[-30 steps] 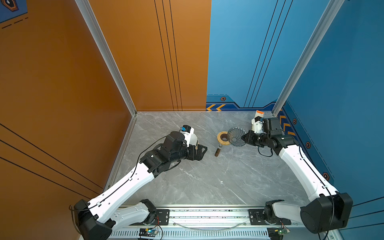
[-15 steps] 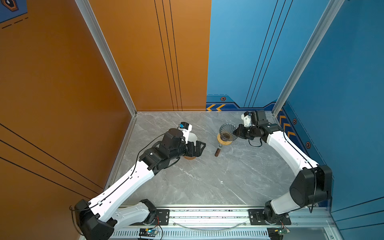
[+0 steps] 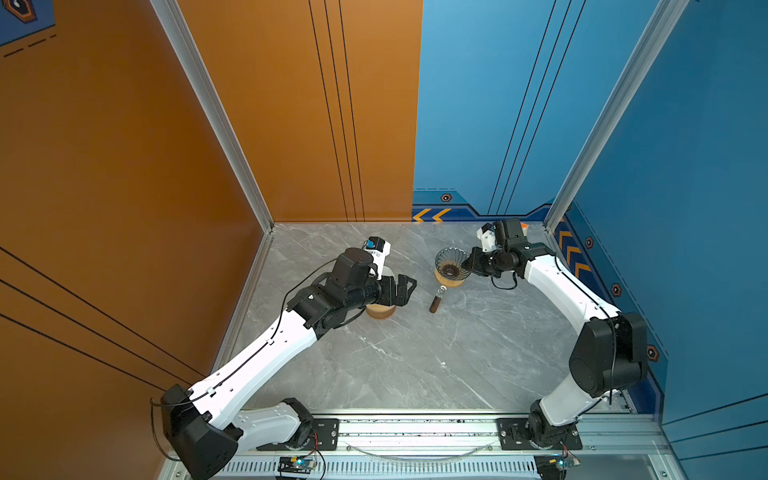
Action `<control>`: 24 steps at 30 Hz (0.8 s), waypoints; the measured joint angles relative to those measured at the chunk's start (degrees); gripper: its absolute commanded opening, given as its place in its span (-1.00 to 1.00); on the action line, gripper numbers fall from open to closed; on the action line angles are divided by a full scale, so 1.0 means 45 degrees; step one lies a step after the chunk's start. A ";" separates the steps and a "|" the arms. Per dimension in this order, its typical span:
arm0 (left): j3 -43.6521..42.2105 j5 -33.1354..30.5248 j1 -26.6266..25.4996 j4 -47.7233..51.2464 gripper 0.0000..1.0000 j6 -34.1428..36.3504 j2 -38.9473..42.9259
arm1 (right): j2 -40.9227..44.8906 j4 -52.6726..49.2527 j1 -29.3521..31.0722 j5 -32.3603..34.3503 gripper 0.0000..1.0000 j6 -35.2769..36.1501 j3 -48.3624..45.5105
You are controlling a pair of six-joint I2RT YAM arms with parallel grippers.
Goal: Place the coffee filter in the dripper
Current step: 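Lift the glass dripper with the right gripper over the ring on the carafe, then lower the glass dripper into the ring while the left gripper reaches its rim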
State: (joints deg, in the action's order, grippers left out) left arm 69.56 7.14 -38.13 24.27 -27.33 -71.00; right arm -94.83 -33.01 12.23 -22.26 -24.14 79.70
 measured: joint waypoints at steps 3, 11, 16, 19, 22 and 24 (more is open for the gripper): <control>0.0675 0.0151 0.0034 0.0092 0.96 0.0151 -0.0622 | -0.0151 -0.0228 0.0005 0.0005 -0.97 -0.0029 0.0209; 0.3434 0.0646 0.0058 0.0549 0.96 0.0772 -0.2837 | -0.0534 -0.1637 0.0039 0.0248 -0.92 -0.0097 0.1224; 0.5736 0.1020 0.0083 0.1239 0.96 0.1190 -0.4677 | -0.1205 -0.2594 0.0034 0.0636 -0.90 -0.0291 0.2312; 0.6946 0.1268 0.0170 0.1632 0.96 0.1282 -0.5712 | -0.1520 -0.2934 0.0034 0.0665 -0.90 -0.0408 0.2599; 0.7912 0.1520 0.0321 0.2025 0.96 0.1321 -0.6615 | -0.1739 -0.3123 0.0039 0.0670 -0.85 -0.0515 0.2914; 0.8505 0.1695 0.0447 0.2273 0.97 0.1316 -0.7203 | -0.1826 -0.3230 0.0039 0.0675 -0.79 -0.0612 0.3055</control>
State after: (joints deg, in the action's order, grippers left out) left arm 107.83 14.76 -36.12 34.50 -21.41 -103.42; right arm -103.04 -47.55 12.40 -19.22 -26.89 93.45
